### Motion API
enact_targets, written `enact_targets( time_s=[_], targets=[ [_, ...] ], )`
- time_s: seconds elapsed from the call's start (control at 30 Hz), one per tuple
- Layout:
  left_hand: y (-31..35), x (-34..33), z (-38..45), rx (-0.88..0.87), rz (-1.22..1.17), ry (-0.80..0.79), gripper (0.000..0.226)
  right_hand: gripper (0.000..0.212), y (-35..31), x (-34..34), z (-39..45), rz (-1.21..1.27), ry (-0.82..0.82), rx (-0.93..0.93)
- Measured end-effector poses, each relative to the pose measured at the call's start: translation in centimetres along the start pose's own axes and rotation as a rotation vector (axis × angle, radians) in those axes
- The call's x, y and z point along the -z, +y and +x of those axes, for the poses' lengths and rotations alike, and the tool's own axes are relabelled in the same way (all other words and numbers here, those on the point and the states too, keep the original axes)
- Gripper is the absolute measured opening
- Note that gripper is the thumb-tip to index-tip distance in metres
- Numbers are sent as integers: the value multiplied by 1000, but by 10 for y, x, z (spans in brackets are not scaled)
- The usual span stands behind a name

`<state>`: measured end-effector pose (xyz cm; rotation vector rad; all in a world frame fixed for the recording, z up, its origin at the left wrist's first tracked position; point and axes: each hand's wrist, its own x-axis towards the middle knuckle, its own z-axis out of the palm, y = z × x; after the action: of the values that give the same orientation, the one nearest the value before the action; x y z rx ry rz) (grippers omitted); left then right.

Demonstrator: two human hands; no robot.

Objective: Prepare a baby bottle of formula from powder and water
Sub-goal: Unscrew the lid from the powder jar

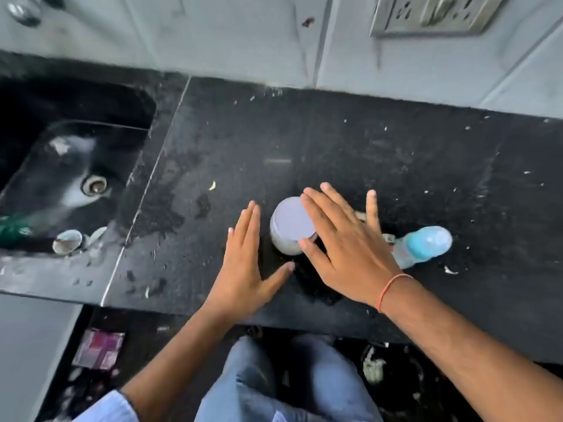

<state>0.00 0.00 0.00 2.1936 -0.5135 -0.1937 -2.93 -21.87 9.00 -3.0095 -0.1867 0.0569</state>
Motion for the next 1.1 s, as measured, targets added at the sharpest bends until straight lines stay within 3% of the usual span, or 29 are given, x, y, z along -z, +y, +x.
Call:
enact_targets(
  time_s=[0.1, 0.2, 0.67, 0.9, 1.1],
  targets=[
    [-7, -12, 14, -1, -37, 56, 121, 71, -2, -5, 9, -29, 43, -22],
    [-6, -20, 27, -35, -67, 123, 113, 70, -2, -5, 13, -59, 81, -8],
    [-35, -40, 26, -184, -75, 171, 103, 62, -8, -8, -1, -32, 150, 16],
    [-28, -38, 1, -144, -70, 192, 95, 64, -25, -8, -17, -32, 112, -40],
    [-22, -37, -2, -133, -44, 199, 107, 63, -31, 0, -13, -127, 71, -73]
  ],
)
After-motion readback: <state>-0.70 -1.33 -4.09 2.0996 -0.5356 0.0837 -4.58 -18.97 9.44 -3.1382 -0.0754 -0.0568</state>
